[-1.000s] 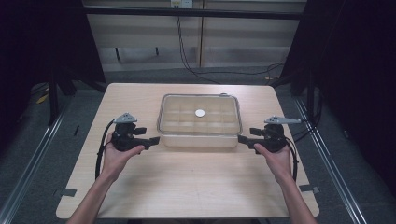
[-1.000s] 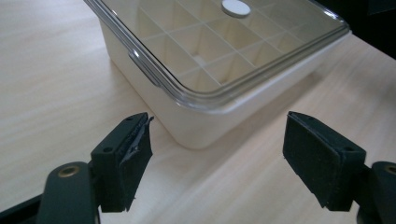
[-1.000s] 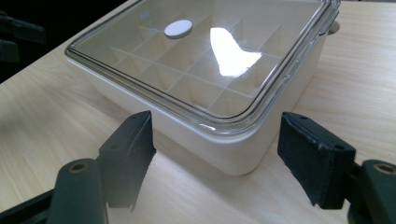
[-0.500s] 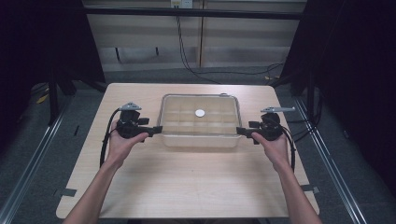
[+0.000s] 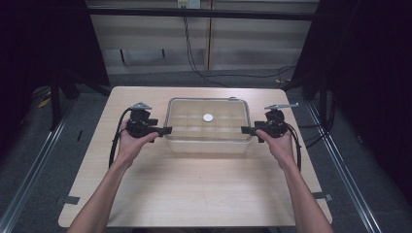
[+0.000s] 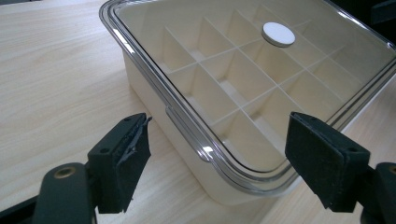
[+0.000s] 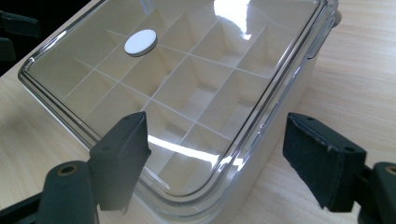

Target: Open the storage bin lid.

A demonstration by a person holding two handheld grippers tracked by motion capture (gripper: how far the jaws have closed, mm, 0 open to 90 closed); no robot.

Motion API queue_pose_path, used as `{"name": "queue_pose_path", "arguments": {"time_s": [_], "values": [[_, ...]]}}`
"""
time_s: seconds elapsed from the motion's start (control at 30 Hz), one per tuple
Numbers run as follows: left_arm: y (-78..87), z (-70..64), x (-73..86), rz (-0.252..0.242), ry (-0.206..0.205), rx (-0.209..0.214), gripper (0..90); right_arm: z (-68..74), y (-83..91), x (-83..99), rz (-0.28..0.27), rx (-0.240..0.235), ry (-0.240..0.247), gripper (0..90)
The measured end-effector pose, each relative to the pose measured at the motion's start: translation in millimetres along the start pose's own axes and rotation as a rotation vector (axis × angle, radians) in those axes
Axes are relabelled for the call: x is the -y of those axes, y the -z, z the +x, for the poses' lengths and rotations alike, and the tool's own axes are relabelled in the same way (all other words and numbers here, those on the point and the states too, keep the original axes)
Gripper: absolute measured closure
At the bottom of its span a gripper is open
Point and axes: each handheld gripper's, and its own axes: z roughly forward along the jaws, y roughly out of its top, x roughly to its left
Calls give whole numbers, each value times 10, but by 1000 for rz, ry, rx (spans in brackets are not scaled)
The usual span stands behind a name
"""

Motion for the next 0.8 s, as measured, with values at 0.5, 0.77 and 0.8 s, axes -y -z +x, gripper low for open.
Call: {"name": "queue_pose_path", "arguments": {"time_s": [0.5,0.77,0.8], "values": [[-267,54,-15,42,49,-8,178,22,-190,-72,20,6,9,166],[-425,57,-84,60,74,55,174,-23,-307,-95,61,28,-6,142],[-441,58,-89,59,79,63,175,-35,-322,-87,64,28,-6,148]]}}
